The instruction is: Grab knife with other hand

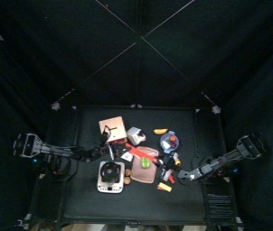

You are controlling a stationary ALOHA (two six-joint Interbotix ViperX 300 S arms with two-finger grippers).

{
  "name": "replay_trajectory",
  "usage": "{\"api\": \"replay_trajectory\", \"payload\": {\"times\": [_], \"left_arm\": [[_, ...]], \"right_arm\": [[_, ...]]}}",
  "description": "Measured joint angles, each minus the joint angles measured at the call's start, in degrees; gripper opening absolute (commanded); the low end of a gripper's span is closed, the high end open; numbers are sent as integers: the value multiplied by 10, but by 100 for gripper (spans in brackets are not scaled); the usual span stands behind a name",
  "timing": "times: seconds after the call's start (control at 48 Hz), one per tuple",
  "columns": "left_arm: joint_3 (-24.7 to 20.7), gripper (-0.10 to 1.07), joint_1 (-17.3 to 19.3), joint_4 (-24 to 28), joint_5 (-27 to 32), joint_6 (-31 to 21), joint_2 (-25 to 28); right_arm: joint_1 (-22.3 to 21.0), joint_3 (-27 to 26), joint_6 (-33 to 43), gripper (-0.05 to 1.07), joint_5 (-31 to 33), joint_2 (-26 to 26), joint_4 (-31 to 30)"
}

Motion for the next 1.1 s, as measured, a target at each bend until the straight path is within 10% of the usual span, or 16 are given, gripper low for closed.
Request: {"api": "replay_trajectory", "payload": {"times": [0.333,1.104], "left_arm": [[11,28,17,78,-24,-98,4],[22,28,29,110,-25,-95,5]], "right_arm": [[-1,0,-1,54,-1,2,0],[-54,9,3,76,-93,-31,95]]}}
